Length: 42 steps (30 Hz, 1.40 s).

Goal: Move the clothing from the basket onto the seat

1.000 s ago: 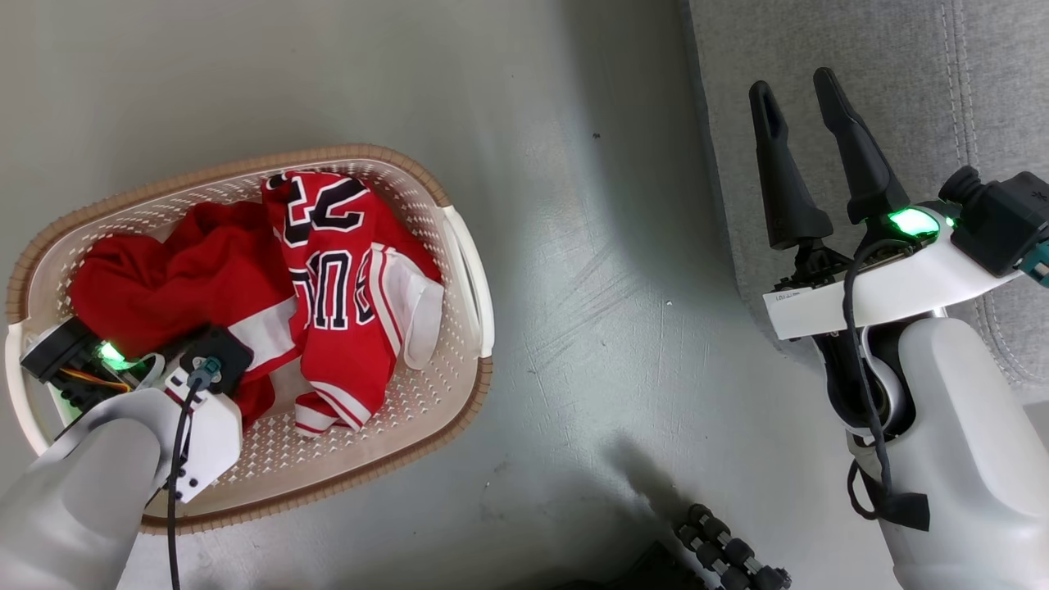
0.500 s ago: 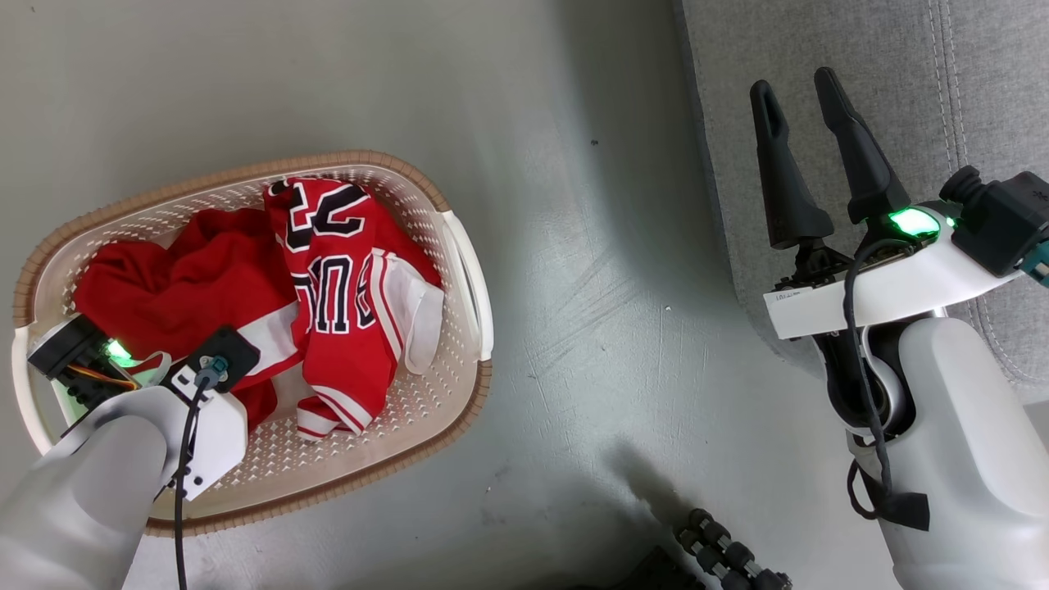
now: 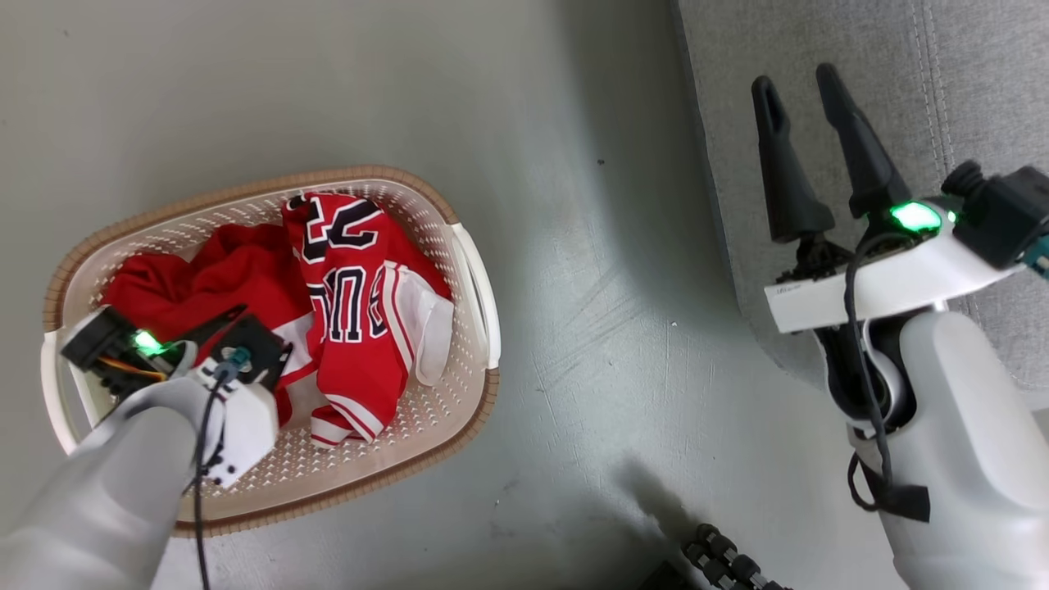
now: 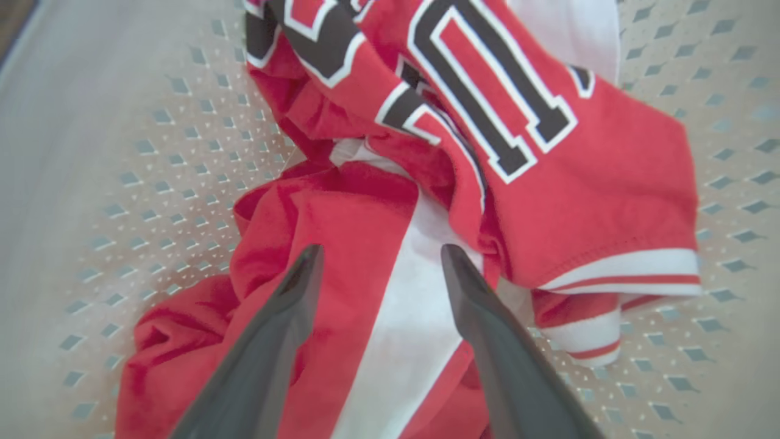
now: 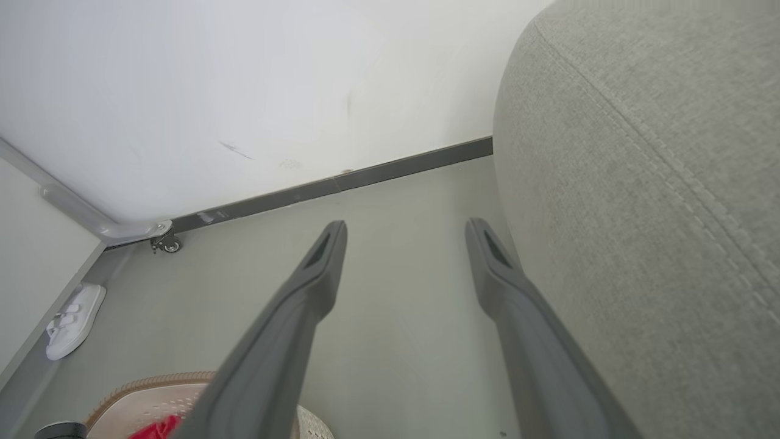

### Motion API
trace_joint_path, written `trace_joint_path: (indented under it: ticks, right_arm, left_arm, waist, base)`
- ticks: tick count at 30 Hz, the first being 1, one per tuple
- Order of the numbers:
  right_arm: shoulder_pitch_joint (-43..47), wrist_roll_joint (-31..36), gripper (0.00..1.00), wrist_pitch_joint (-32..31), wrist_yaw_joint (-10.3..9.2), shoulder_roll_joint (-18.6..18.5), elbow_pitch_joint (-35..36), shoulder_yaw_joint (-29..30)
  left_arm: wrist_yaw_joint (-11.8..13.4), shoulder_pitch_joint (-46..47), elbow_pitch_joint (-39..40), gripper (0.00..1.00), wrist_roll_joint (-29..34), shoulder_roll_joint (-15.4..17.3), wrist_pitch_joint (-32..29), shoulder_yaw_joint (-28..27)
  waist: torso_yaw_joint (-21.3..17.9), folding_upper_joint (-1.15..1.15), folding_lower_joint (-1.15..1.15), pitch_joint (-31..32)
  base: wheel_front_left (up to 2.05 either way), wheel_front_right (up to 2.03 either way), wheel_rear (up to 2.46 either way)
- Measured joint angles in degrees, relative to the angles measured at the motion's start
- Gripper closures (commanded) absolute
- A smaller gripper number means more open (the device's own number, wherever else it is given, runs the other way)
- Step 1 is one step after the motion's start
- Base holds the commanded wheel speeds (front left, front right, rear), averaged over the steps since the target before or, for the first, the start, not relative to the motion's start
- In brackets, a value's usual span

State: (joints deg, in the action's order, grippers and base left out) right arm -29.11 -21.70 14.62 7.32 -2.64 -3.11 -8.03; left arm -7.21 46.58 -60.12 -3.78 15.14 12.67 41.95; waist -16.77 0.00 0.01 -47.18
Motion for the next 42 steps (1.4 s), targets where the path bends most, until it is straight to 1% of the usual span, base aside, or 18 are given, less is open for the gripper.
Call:
trace_joint_path:
  ticks: [3,8,14,21,28,33,38,42]
  right_arm:
    - [-1.0,0.1,0.00,0.0,0.00,0.0,-0.2,0.1]
    - [-0.9,0.4,0.00,0.0,0.00,0.0,-0.7,0.3]
    - [-0.8,0.8,0.00,0.0,0.00,0.0,-0.9,1.3]
    - [-0.7,1.8,0.00,0.0,0.00,0.0,-1.3,1.6]
    - [-0.6,3.0,0.00,0.0,0.00,0.0,-1.6,1.6]
    - [-0.5,3.7,0.00,0.0,0.00,0.0,-2.3,1.6]
    - [-0.3,4.1,0.00,0.0,0.00,0.0,-3.0,1.9]
    - [1.0,4.5,0.00,0.0,0.00,0.0,-3.3,1.9]
  left_arm:
    - [0.0,0.0,0.0,0.00,-0.2,-1.0,0.6,-0.2]
    - [0.1,0.0,0.1,0.00,-1.0,-1.1,1.1,-0.9]
    - [0.6,-0.1,1.1,0.00,-3.4,-2.6,1.5,-2.7]
    - [1.1,-0.1,2.8,0.00,-5.9,-2.7,1.6,-5.7]
    - [1.4,-1.8,8.3,0.00,-9.0,-3.9,1.6,-9.0]
    - [1.6,-4.2,12.9,0.00,-11.8,-3.8,1.6,-12.3]
    - [1.6,-6.2,17.4,0.00,-12.5,-3.2,1.8,-14.7]
    - [2.4,-7.7,20.6,0.00,-13.8,-2.3,1.8,-16.9]
  waist:
    - [0.2,0.00,0.00,0.8]
    - [0.6,0.00,0.00,2.2]
    - [1.0,0.00,0.00,4.3]
    - [1.7,0.00,0.00,7.1]
    - [2.6,0.00,0.00,10.1]
    - [3.4,0.00,0.00,12.7]
    - [4.1,0.00,0.00,15.1]
    - [4.6,0.00,0.00,17.0]
  base:
    - [0.00,0.00,0.00]
    - [0.00,0.00,0.00]
    - [0.00,0.00,0.00]
    - [0.00,0.00,0.00]
    - [0.00,0.00,0.00]
    - [0.00,0.00,0.00]
    - [0.00,0.00,0.00]
    - [0.00,0.00,0.00]
